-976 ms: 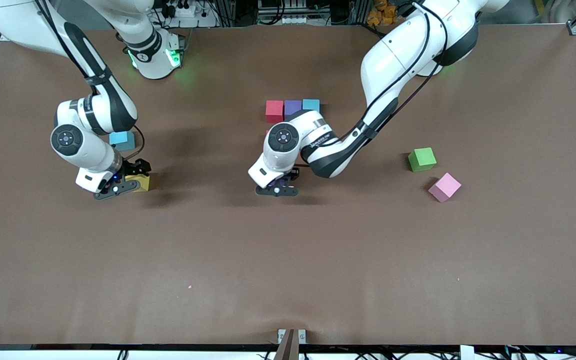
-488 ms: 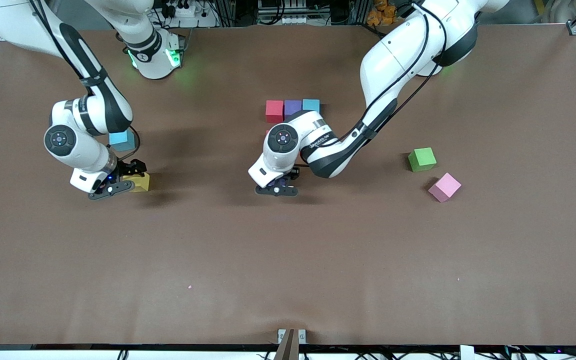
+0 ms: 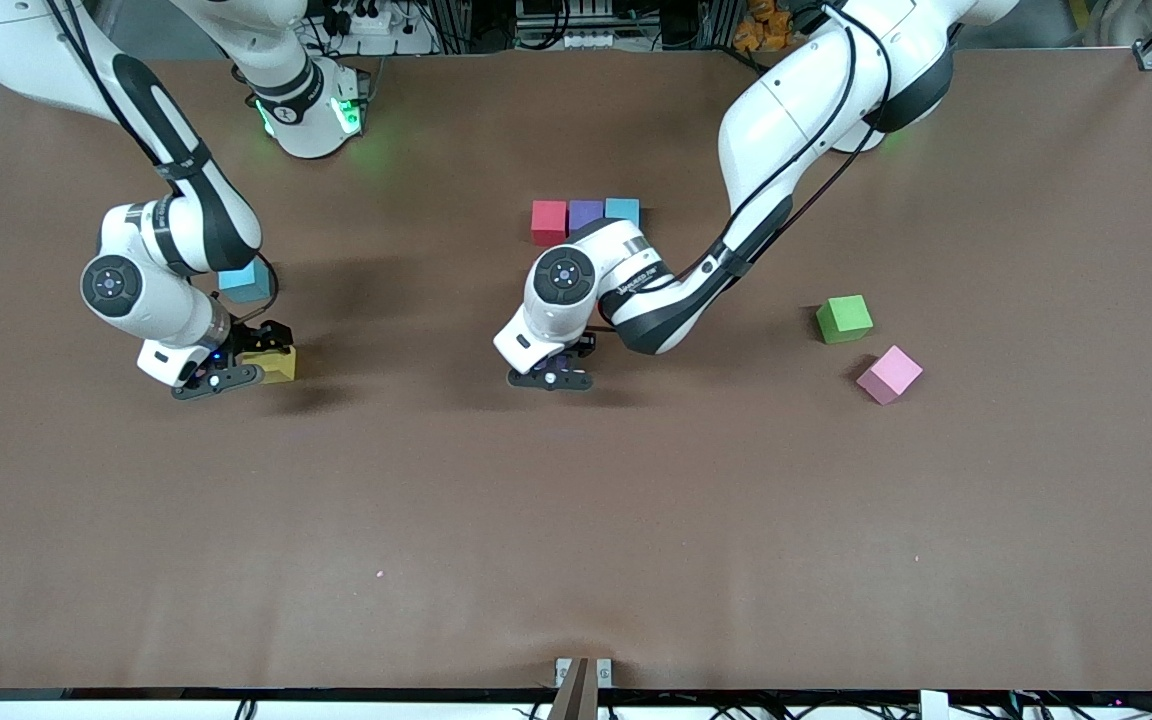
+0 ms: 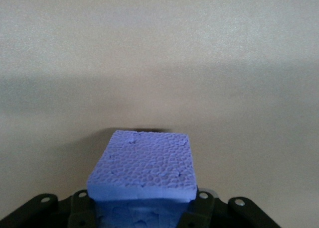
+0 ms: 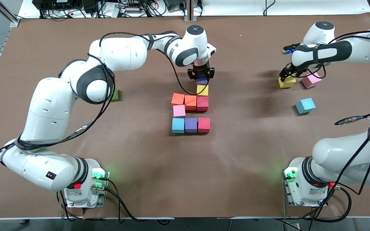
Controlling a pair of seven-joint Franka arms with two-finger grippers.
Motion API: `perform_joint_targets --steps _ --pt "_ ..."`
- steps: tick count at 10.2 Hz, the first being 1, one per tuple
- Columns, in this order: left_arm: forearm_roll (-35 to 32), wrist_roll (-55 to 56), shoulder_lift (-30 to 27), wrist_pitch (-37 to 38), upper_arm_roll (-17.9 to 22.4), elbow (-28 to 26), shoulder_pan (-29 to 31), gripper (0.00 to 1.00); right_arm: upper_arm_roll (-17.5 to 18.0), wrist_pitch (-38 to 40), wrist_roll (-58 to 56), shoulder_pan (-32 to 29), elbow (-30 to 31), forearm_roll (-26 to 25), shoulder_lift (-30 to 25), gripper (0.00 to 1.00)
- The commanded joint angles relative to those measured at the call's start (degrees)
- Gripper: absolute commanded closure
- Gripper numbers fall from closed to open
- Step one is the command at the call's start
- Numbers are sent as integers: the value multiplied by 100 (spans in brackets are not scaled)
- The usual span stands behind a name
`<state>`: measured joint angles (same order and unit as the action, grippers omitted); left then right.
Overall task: Form number 2 with 11 blocks
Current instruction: 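Grasp another yellow cube with the right gripper while the left gripper lowers blue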
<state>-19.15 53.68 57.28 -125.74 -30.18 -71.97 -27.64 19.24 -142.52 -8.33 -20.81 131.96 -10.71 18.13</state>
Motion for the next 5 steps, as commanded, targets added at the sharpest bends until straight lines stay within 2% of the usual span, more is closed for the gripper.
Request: perform_joint_targets --steps 1,5 --pt "166 -165 125 85 83 236 -110 71 98 -4 -2 -125 -47 156 6 0" --pt "166 -165 160 76 92 236 -119 71 80 -56 -10 -143 -57 156 93 0"
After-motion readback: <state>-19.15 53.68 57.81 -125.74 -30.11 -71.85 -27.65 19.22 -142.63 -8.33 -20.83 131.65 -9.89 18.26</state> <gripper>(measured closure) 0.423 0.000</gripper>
